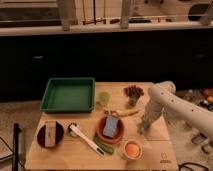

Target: Wipe table surface with towel

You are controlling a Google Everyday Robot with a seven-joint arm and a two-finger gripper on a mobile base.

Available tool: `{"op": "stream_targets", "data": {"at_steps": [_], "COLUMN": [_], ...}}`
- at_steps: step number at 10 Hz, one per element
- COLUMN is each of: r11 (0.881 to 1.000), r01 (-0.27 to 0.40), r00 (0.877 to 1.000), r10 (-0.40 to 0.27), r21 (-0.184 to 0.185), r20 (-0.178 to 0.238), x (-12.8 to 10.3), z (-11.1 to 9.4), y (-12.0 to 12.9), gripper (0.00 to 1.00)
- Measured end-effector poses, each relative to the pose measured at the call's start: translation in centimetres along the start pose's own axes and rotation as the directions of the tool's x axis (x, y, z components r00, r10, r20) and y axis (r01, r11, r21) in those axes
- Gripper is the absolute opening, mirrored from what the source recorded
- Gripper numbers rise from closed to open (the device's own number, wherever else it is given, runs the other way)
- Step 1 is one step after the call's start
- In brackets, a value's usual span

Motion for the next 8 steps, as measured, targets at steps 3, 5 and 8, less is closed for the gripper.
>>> {"op": "stream_targets", "data": {"at_steps": [3, 5, 8], "r11": [0.995, 0.992, 0.995], "r01": [0.101, 0.124, 0.084], "r00": [0.995, 0.992, 0.996], "r10": [-0.1, -0.124, -0.083], "r21": [-0.015, -0.031, -0.058], "r20": [0.013, 0.022, 0.02], "x": [-3.0, -4.1, -1.8], "z": [0.4, 0.9, 1.2], "y": [1.5, 3.7, 6.9], "gripper": [0.0, 0.0, 0.0]}}
